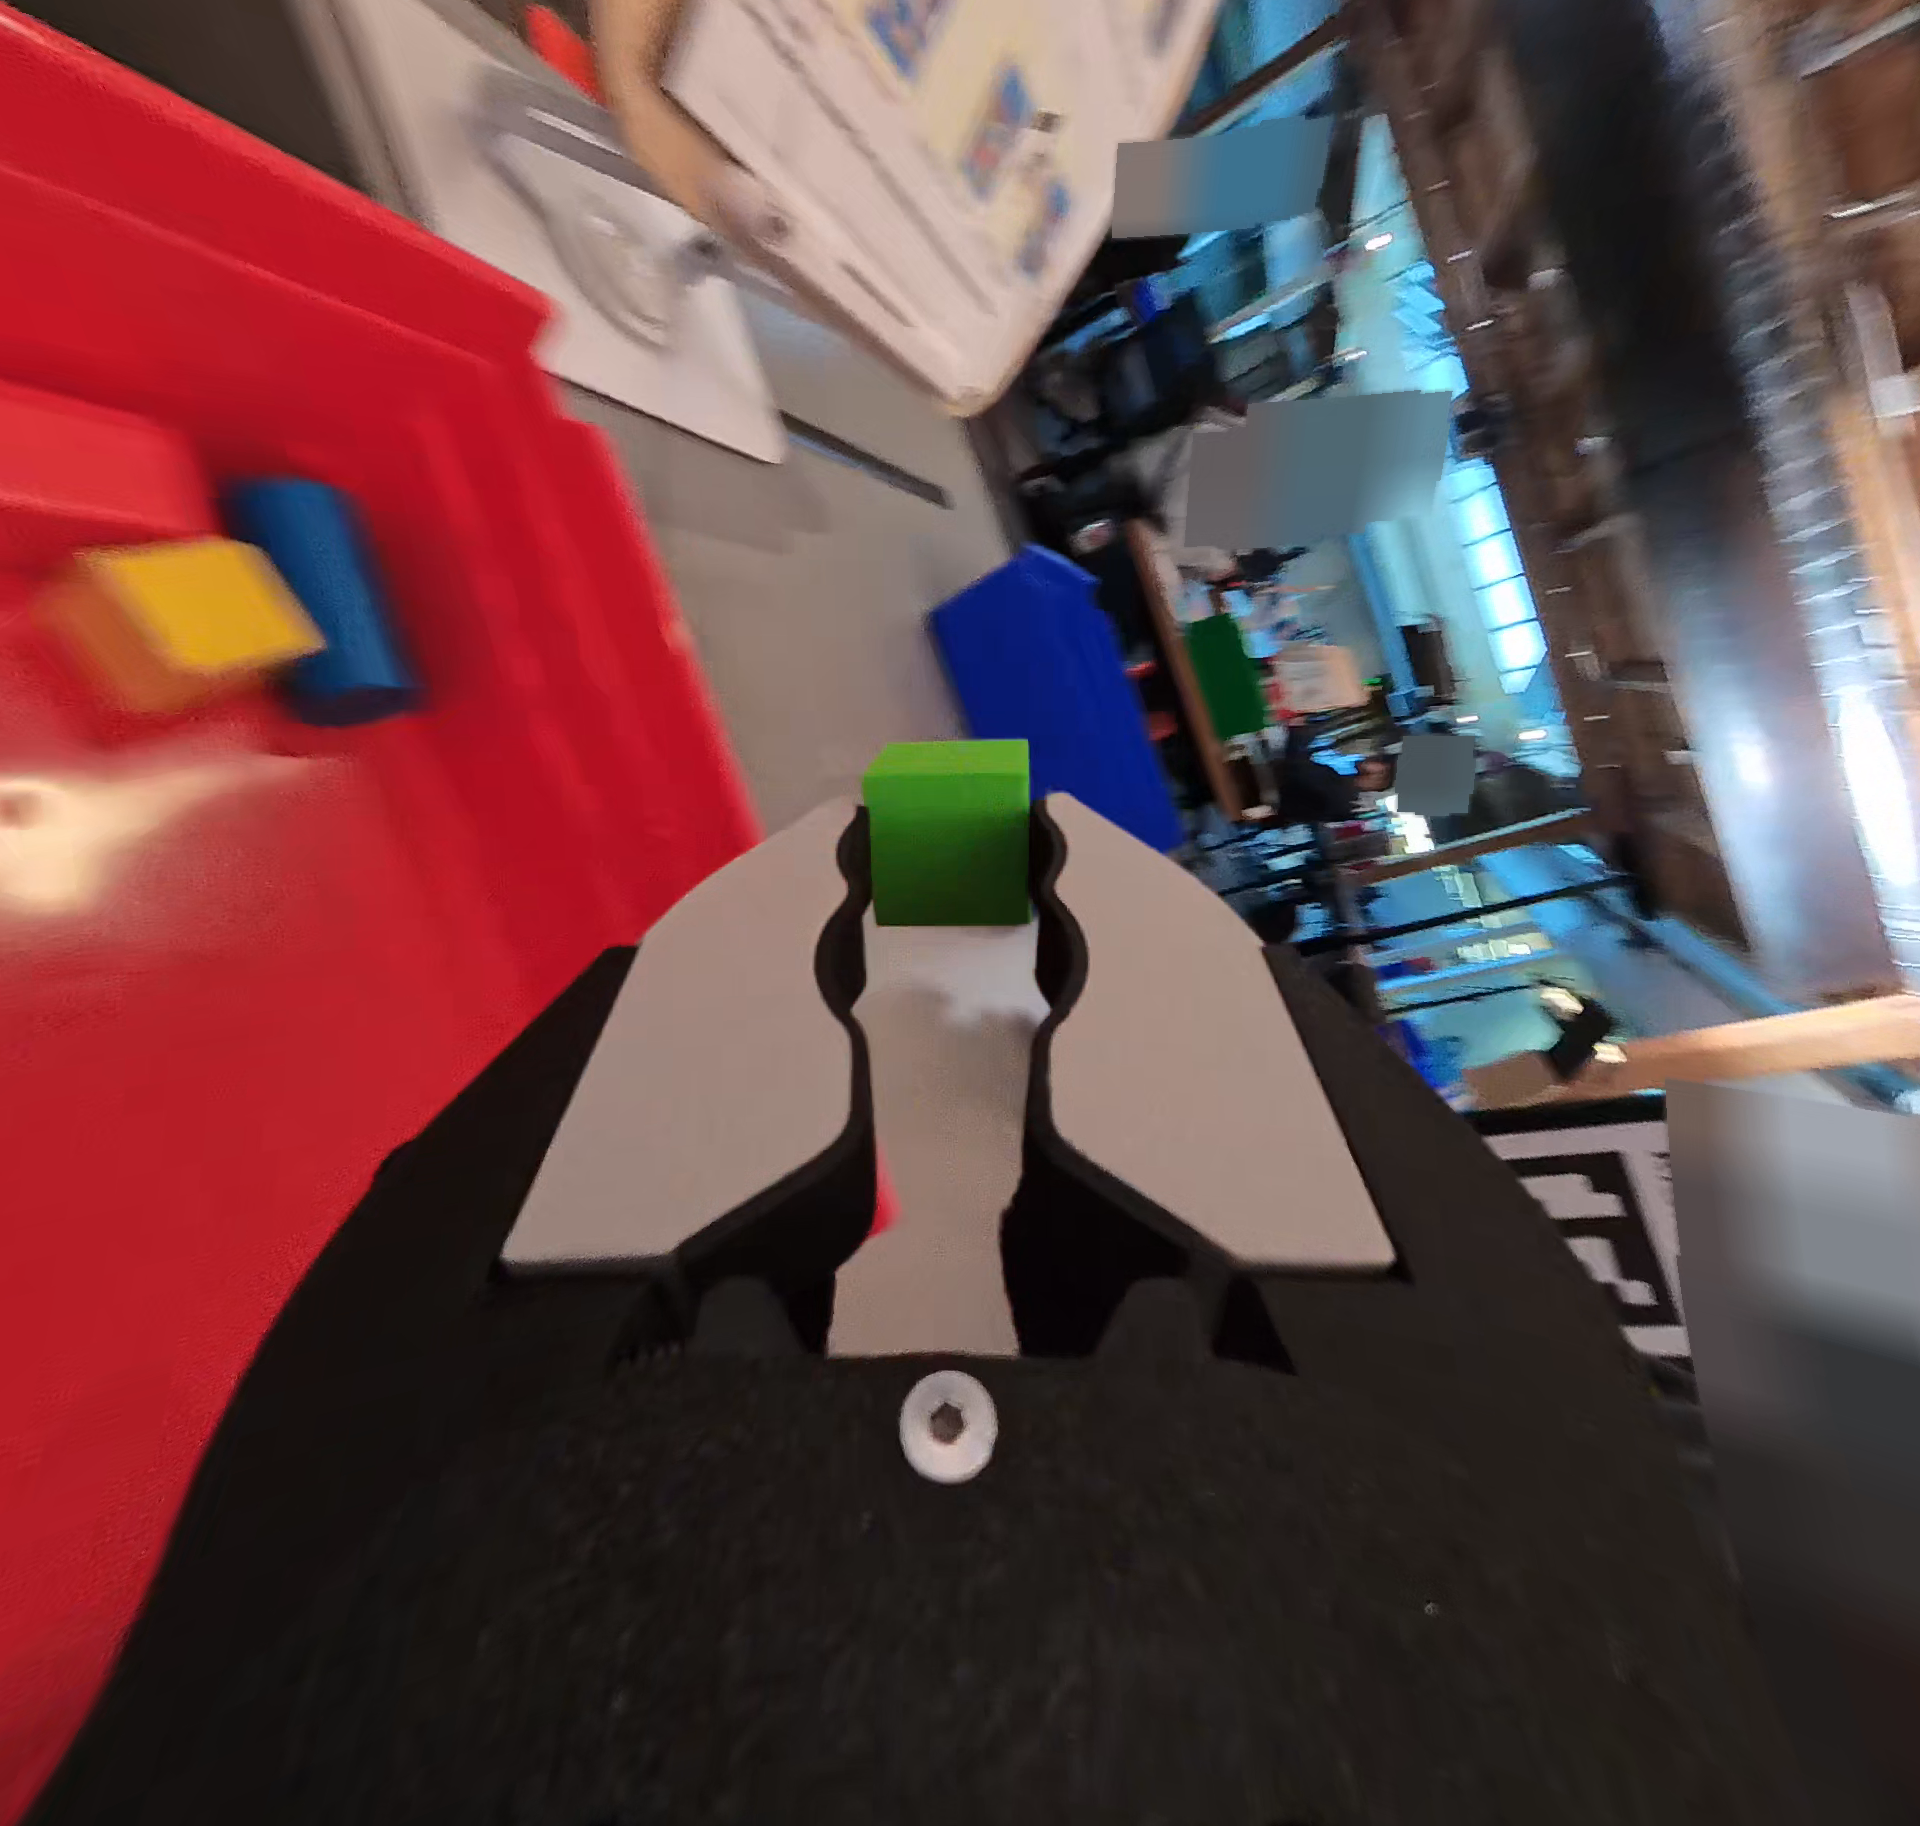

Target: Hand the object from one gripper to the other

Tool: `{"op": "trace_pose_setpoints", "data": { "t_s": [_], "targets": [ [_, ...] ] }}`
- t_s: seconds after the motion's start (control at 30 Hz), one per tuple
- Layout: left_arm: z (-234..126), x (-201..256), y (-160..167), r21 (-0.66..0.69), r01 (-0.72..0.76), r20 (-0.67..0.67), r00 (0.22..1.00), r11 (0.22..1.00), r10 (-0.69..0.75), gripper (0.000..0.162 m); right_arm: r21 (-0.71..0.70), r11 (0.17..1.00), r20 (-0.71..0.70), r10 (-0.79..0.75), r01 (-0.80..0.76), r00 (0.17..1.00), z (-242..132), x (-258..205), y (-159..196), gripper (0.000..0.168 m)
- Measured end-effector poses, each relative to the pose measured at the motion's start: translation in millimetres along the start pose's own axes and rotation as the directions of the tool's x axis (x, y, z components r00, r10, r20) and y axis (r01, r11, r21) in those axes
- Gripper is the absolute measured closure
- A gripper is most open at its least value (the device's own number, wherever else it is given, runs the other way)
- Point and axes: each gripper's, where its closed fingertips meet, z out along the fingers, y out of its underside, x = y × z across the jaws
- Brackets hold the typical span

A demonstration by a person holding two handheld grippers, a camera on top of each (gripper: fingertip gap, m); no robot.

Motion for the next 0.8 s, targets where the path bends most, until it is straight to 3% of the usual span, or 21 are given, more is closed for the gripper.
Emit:
{"op": "trace_pose_setpoints", "data": {
  "t_s": [0.07,0.17,0.33,0.67,0.8],
  "targets": [
    [27,31,29,-0.014,0.027,-0.084,0.996,1.0,-0.028,0.134,0.038,0.997,0.063,-0.074,0.072,0.995,23,-3,-22,0.108],
    [75,71,76,-0.089,0.065,-0.195,0.977,0.994,-0.082,0.134,0.121,0.99,0.204,-0.094,0.07,0.974,57,-18,-62,0.108],
    [135,119,132,-0.233,0.143,-0.348,0.911,0.962,-0.22,0.134,0.222,0.973,0.31,-0.125,0.056,0.943,96,-36,-112,0.111],
    [176,140,167,-0.312,0.19,-0.378,0.874,0.931,-0.305,0.134,0.307,0.952,0.384,-0.118,-0.006,0.916,93,-51,-127,0.117],
    [181,140,174,-0.33,0.204,-0.374,0.868,0.922,-0.326,0.134,0.326,0.945,0.374,-0.143,0.014,0.916,87,-47,-126,0.141]
  ]
}}
